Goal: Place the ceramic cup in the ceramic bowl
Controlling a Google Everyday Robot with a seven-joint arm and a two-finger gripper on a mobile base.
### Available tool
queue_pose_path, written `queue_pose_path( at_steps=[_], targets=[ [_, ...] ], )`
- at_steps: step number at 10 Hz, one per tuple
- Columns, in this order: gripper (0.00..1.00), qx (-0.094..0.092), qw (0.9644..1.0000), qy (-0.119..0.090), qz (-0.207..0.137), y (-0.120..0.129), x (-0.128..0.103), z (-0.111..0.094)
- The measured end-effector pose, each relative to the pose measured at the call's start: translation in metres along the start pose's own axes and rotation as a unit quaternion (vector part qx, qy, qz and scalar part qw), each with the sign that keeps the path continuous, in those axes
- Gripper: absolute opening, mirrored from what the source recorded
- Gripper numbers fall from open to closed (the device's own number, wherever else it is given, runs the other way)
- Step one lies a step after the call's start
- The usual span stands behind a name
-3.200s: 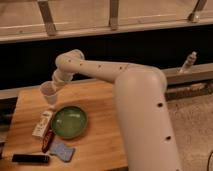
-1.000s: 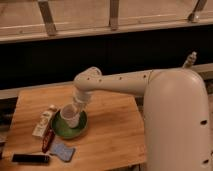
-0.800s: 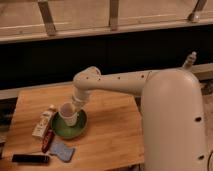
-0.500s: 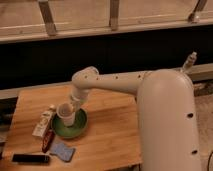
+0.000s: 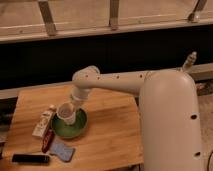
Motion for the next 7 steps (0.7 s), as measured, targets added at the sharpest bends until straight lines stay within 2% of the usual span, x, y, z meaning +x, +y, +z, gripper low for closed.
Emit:
queue_pose_path(
  at_steps=[2, 5, 6, 7],
  targets=[
    [0.76, 0.007, 0.9999, -0.011, -0.003, 0.002, -0.004, -0.01],
    [0.76, 0.039, 0.9977, -0.055, -0.011, 0.005, -0.018, -0.049],
    [0.76, 0.065, 0.9954, -0.07, -0.007, 0.002, -0.024, -0.07],
    [0.76, 0.112, 0.9895, -0.092, 0.005, -0.003, -0.03, -0.097]
  ],
)
